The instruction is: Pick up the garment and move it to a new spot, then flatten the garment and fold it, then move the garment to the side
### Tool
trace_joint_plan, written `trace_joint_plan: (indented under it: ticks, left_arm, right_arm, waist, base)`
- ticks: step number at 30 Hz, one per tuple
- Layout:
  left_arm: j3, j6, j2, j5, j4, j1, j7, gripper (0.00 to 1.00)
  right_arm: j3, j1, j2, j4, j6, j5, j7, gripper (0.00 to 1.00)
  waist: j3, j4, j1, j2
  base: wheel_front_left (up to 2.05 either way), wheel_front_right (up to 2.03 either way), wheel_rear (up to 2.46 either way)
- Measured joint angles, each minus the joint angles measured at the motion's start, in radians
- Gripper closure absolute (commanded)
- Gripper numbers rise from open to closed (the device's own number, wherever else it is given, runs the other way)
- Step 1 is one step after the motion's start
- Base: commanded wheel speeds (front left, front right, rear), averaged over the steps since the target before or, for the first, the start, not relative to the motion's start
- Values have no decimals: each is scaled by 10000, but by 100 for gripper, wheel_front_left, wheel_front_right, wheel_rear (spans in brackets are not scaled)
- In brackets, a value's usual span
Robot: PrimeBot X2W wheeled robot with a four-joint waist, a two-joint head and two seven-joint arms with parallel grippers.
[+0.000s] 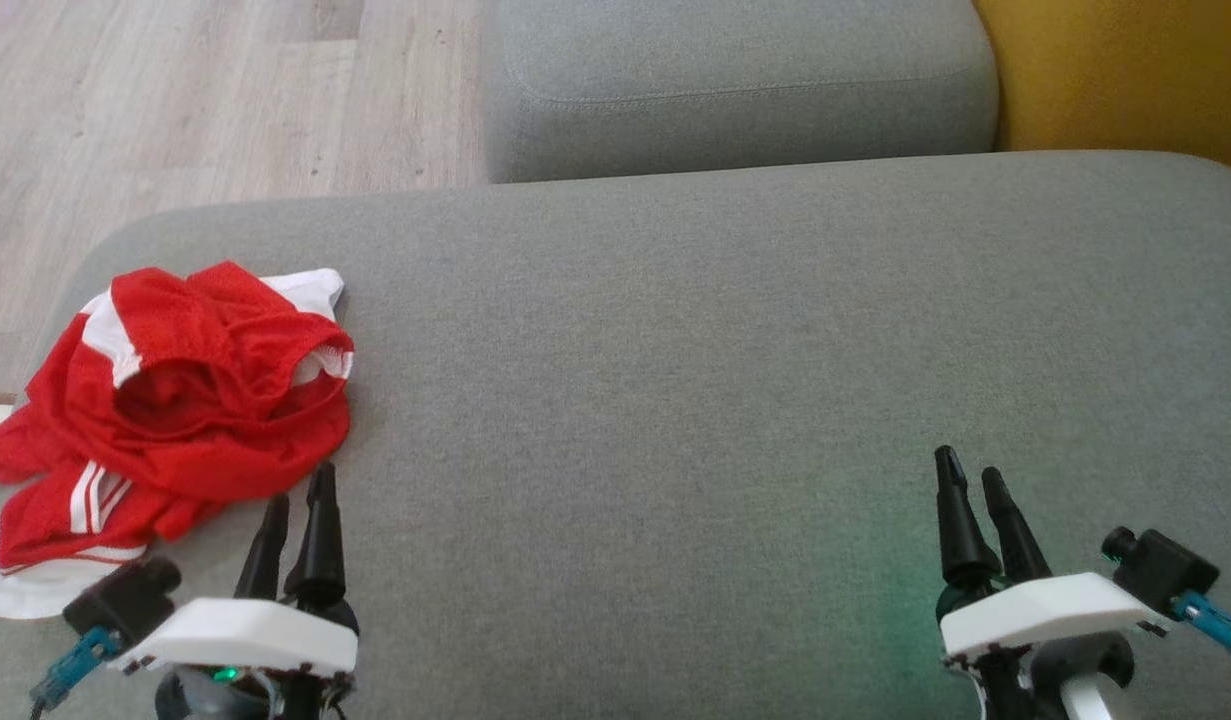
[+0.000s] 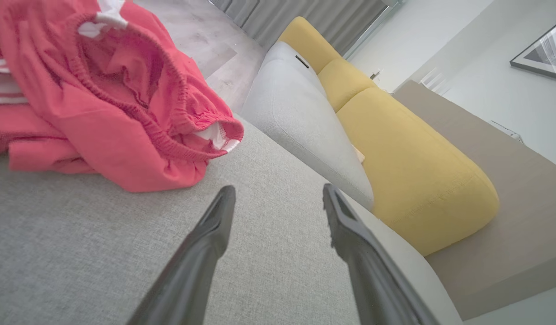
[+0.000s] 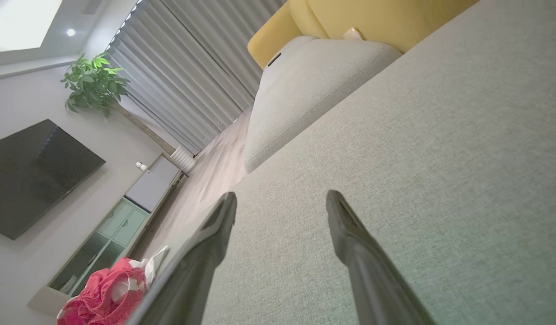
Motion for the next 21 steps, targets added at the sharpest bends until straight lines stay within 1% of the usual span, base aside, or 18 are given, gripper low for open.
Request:
trace_joint_plan:
  ticks: [9,18,21]
  left_arm:
    - [-128,84,65,1147,-205,0,-278,0]
    - [-368,339,138,2454,-466,82,-545,0]
    - [-393,339,190,2821,-537,197,-614,0]
  right_arm:
    - [150,0,-4,-65,0,-1091,-253,0]
    - [213,0,-10,-370,2,-2270,-564,0]
    - [253,0,-10,-397,2,-2650,-646,0]
  waist:
    - [-73,17,0,0]
    - [-126,-6,0,0]
    - [-128,-9,0,0]
  base:
    - [0,0,0]
    - [0,0,0]
    - [0,0,0]
